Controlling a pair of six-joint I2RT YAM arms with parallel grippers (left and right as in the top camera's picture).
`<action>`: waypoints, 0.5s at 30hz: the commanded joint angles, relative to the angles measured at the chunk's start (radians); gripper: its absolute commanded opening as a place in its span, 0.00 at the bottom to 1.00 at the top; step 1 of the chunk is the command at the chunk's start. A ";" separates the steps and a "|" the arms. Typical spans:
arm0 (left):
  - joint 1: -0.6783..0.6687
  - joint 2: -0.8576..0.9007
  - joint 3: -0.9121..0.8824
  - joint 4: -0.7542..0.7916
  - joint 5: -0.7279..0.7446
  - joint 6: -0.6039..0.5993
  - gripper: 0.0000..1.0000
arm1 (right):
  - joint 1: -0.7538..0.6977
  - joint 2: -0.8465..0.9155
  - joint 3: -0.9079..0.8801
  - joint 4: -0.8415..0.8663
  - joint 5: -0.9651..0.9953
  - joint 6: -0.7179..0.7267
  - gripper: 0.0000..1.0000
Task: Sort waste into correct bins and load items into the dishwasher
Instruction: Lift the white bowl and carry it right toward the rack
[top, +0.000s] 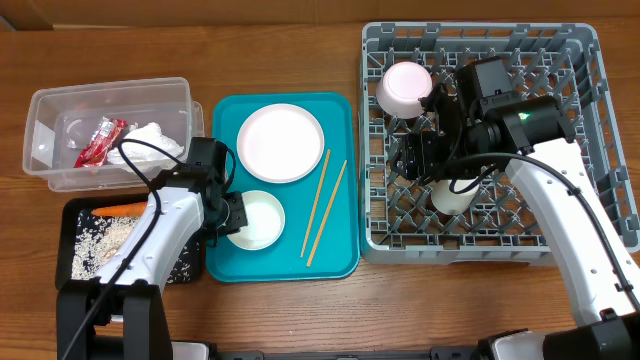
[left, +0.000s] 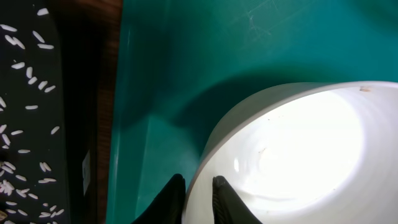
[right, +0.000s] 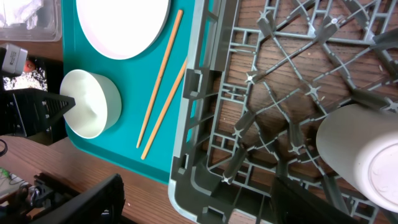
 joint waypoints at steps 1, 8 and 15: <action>0.006 -0.002 -0.010 0.004 0.010 0.012 0.19 | 0.004 -0.003 0.000 0.004 0.005 -0.003 0.78; 0.006 -0.002 -0.015 0.011 0.005 0.012 0.21 | 0.004 -0.003 0.000 0.004 0.005 -0.003 0.79; 0.006 -0.002 -0.016 0.014 0.006 0.012 0.22 | 0.004 -0.003 0.000 0.004 0.005 -0.003 0.79</action>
